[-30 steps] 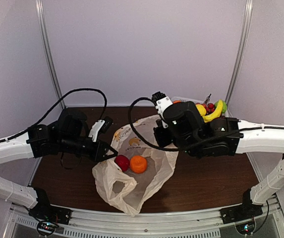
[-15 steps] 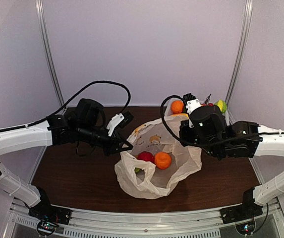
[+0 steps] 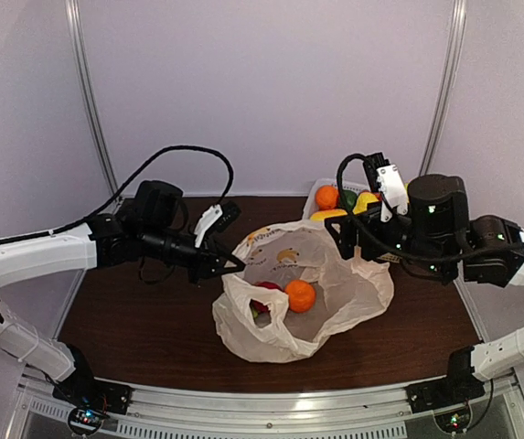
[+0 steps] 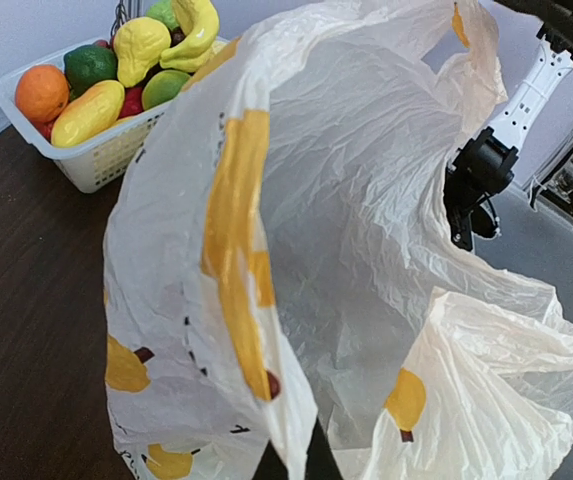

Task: Untie the knot of the plastic bag and take out the fruit
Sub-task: Adjust the bag opening for the takeout bag, then reach into the gripper in the takeout bag.

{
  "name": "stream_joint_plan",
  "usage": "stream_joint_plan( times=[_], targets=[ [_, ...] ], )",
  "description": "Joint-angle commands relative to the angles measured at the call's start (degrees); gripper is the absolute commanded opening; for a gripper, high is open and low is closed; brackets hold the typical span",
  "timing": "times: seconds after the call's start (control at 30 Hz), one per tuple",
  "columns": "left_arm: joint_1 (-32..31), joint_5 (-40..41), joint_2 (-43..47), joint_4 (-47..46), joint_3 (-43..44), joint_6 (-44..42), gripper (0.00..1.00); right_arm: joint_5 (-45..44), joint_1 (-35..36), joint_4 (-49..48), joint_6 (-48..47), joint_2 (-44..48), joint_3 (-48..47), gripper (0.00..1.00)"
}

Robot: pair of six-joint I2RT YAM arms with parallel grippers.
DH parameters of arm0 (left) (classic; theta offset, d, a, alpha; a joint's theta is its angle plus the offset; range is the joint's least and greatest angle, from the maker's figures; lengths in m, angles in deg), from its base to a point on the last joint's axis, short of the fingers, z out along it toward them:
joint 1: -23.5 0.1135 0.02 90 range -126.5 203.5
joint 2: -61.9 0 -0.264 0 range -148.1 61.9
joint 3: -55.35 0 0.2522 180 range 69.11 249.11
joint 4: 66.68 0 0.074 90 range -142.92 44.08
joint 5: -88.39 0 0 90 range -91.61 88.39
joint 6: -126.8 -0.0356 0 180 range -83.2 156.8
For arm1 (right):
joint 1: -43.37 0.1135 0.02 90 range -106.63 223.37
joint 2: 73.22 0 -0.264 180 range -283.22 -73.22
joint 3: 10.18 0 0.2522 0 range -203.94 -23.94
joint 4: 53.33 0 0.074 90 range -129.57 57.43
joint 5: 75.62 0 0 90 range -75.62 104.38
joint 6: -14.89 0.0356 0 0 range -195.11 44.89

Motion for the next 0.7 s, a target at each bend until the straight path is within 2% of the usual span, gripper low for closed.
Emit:
stream_joint_plan(
  times=[0.0,0.1,0.3,0.47,0.67],
  targets=[
    [0.3,-2.3,-1.4,-1.3,3.0,-1.0,0.00,14.0,0.1,-2.4,-7.5,-0.6,-6.0,1.00],
    [0.8,-2.4,-1.2,-1.9,2.6,-1.1,0.00,20.3,2.5,-1.8,-9.9,-4.1,-10.5,1.00],
    [1.1,-0.9,-0.5,-2.6,1.0,-0.8,0.00,20.0,10.7,-0.8,-14.0,-12.9,-16.2,0.99],
    [1.1,-0.3,-0.8,-2.4,0.6,-0.7,0.00,23.7,11.5,-4.1,-10.9,-17.5,-14.5,0.96],
    [1.1,0.5,-0.8,-2.1,0.4,-1.2,0.00,18.9,11.2,-3.5,-3.8,-20.1,-10.1,0.90]
  ],
)
